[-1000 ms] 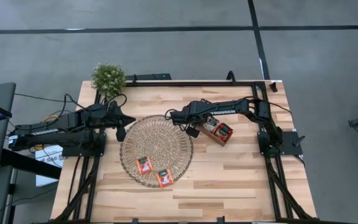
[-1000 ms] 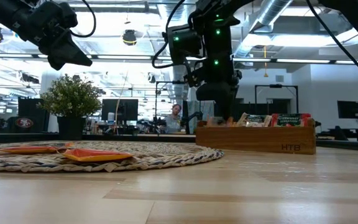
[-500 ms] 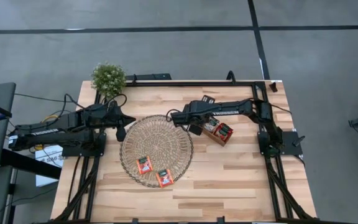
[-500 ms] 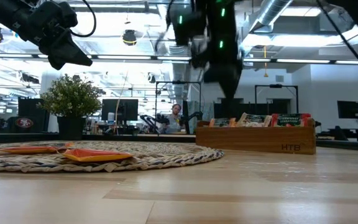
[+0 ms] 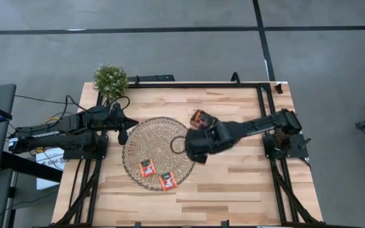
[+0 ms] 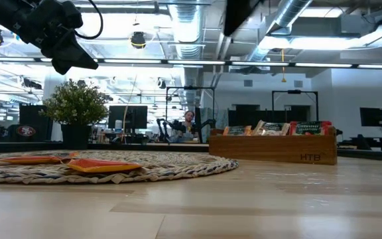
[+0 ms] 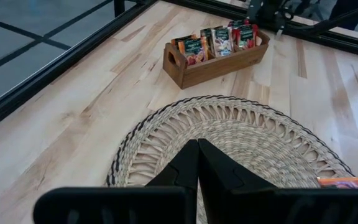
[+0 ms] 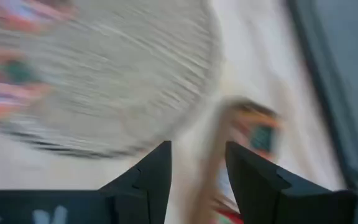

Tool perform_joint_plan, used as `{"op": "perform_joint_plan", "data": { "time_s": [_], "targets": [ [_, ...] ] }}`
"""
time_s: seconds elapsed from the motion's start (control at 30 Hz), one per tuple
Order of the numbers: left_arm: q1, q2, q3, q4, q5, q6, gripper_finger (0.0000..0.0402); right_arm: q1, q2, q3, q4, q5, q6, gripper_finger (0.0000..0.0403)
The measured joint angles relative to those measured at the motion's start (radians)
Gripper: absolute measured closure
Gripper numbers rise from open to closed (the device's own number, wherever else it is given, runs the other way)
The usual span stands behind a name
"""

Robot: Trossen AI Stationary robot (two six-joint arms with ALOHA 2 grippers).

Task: Pick & Place Tea
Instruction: Put the orange tea bag into the left section of the wooden organizer

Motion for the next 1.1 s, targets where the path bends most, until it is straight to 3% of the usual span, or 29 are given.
{"op": "perform_joint_plan", "data": {
  "time_s": [0.23, 0.63, 0.9, 1.1],
  "targets": [
    [0.000, 0.000, 0.000, 0.000, 0.003, -0.047, 0.0401, 0.047, -0.001, -0.002, 0.241, -0.216, -0.161, 0.0273],
    [-0.007, 0.002, 0.000, -0.037, 0.108, -0.278, 0.0402, 0.052, -0.001, -0.005, 0.376, -0.280, -0.407, 0.0275],
    [-0.032, 0.002, 0.000, -0.164, 0.075, -0.288, 0.0401, 0.031, 0.000, -0.098, 0.529, -0.400, -0.522, 0.0282],
    [-0.032, 0.002, 0.000, -0.169, 0.075, -0.293, 0.0401, -0.005, 0.002, -0.187, 0.603, -0.404, -0.565, 0.0282]
  ]
}}
